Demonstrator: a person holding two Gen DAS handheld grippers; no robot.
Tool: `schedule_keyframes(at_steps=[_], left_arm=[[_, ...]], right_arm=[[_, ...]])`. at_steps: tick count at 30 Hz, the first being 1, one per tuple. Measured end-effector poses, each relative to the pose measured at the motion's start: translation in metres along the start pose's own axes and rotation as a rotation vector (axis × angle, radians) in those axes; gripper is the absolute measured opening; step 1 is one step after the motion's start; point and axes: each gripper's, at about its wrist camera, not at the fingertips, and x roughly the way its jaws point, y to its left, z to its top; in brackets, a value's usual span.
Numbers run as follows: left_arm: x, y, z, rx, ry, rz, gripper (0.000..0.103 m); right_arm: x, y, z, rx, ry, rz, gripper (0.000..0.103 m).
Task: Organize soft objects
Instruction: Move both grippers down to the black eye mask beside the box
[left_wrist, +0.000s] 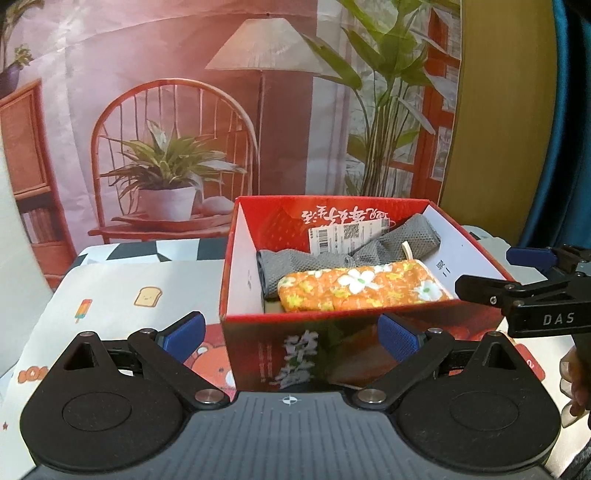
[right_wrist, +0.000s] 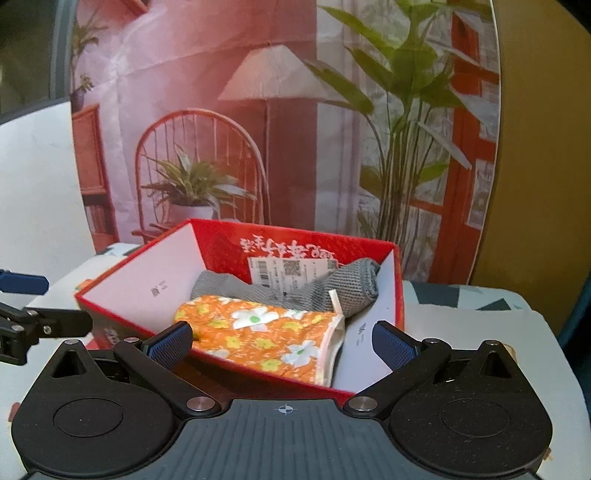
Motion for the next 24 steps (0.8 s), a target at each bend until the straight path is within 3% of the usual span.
schedule_keyframes(at_steps=[10, 16, 24], left_arm=[[-0.014, -0.001, -0.025, -0.018, 0.003, 0.022, 0.101], [-0.021, -0.001, -0.046, -0.047, 0.008, 0.033, 0.101], [-0.027, -0.002, -0.075, -0.078, 0.027, 0.048, 0.1]], right_arm=[[-0.029, 0.015, -0.025, 0.004, -0.099, 0.066, 0.103], [-0.031, 0.012, -0.051, 0.069, -0.073, 0.036, 0.103], [-0.033, 0.019, -0.093, 0.039, -0.014, -0.006, 0.103]])
